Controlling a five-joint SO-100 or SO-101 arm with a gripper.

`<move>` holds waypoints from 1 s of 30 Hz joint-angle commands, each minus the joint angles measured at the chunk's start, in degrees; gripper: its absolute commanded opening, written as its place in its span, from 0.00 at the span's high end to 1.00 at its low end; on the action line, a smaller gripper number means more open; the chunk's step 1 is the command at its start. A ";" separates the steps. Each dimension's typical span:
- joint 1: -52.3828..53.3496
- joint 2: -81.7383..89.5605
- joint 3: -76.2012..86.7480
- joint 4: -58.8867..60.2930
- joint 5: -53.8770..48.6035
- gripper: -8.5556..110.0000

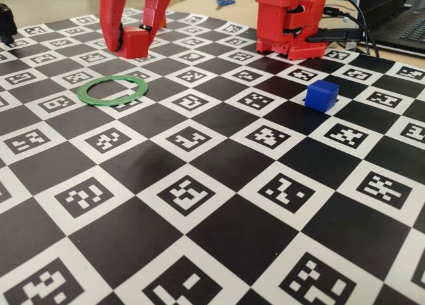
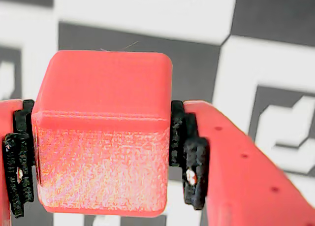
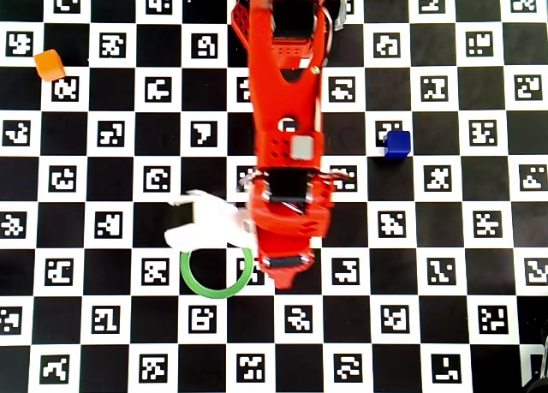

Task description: Grab the red cube then put it in the green circle then put the blue cube on top and finally the orange cube on top

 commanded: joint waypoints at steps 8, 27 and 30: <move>8.61 13.10 9.23 -4.66 -5.63 0.85; 7.47 1.85 3.25 -8.53 -5.01 0.85; 7.47 -0.18 1.49 -8.70 -4.39 0.85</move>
